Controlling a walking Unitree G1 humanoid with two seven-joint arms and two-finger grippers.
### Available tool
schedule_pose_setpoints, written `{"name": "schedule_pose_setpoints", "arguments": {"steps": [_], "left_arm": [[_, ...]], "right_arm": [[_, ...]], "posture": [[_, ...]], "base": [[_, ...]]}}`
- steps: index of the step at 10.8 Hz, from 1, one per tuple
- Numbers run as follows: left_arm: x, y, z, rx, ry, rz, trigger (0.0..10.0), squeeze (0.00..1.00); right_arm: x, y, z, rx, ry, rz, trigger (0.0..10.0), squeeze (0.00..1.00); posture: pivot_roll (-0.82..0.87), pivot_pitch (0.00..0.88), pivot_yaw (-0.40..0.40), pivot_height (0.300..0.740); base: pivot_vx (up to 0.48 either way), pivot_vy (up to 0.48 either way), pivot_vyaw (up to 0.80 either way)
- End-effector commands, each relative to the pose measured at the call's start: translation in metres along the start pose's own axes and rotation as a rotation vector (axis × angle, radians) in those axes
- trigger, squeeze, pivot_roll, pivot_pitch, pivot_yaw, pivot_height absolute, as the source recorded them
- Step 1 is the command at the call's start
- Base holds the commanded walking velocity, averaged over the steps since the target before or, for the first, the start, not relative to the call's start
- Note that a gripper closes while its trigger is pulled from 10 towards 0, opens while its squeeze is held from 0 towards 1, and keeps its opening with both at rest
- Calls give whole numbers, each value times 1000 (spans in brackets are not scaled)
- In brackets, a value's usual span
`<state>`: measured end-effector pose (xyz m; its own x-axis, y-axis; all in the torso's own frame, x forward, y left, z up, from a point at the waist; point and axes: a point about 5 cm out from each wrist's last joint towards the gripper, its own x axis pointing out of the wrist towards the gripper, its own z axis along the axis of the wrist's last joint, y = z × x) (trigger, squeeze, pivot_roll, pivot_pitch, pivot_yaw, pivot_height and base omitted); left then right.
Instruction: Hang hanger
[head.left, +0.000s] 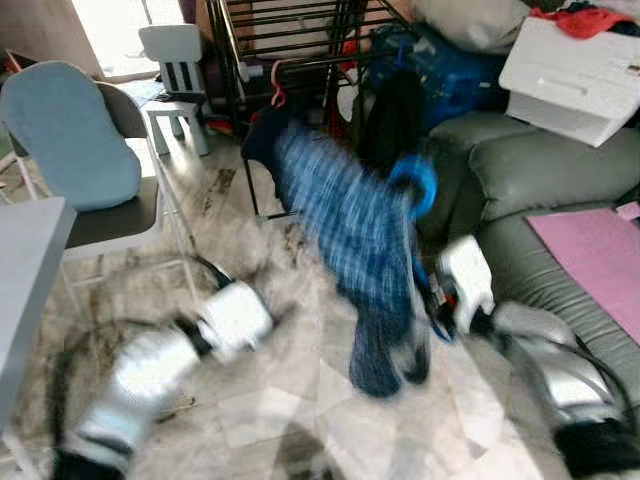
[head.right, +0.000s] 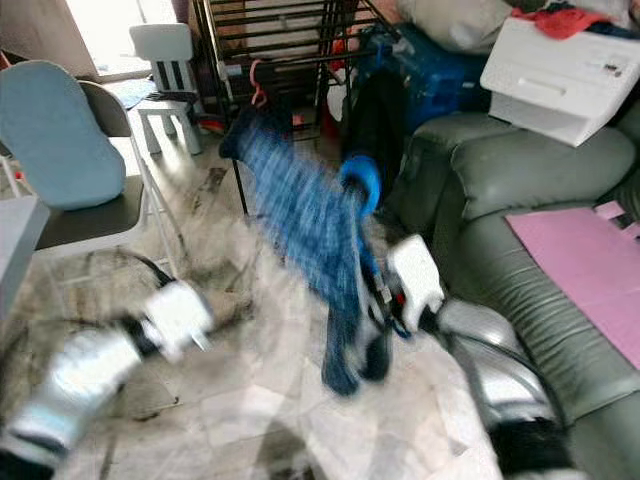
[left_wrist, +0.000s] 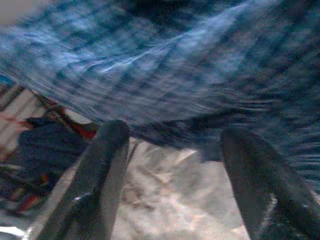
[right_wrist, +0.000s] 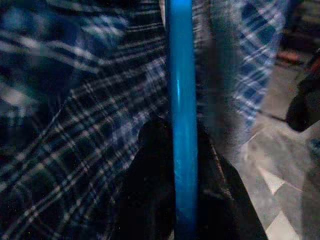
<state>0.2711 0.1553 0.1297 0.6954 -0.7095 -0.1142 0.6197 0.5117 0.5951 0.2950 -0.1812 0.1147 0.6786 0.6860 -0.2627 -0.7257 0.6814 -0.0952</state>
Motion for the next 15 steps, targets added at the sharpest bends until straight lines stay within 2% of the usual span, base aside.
{"name": "schedule_pose_setpoints", "arguments": {"steps": [1,2,3,5,7,10,12,13,14,15], "left_arm": [[-1,6,-3,50,17,-3,10000,1000],[2,16,0,104,6,-4,10000,1000],[4,19,3,134,-7,-23,10000,1000],[7,24,7,156,-27,-44,10000,1000],[12,24,13,162,-60,-54,10000,1000],[17,13,19,134,-93,-229,10000,1000],[28,16,23,112,-92,-302,10000,1000],[32,15,23,102,-92,-352,10000,863],[35,13,20,94,-86,-394,0,0],[39,10,14,88,-62,-442,0,0]], "right_arm": [[-6,2,9,-34,-27,71,10000,0],[-23,5,-2,-64,59,178,10000,0],[-34,6,-9,-71,112,236,10000,0],[-42,3,-17,-84,177,271,10000,0],[-42,7,-21,-107,210,310,10000,0],[-40,13,-20,-152,221,387,10000,0],[-36,10,-16,-223,226,383,10000,0],[-34,9,-14,-274,224,384,10000,0],[-30,9,-8,-327,196,370,10000,0],[-28,9,-5,-389,187,357,10000,0]], "posture": [[-106,0,3,740],[-113,3,11,740],[-116,7,18,740],[-120,9,26,740],[-113,11,25,740],[-106,11,26,740],[-115,8,31,740],[-118,8,33,740],[-122,9,35,740],[-125,8,37,740]], "base": [[0,0,0],[0,0,0],[0,0,0],[0,0,0],[0,0,0],[0,0,0],[0,0,0],[0,0,0],[0,0,0],[0,0,0]]}}
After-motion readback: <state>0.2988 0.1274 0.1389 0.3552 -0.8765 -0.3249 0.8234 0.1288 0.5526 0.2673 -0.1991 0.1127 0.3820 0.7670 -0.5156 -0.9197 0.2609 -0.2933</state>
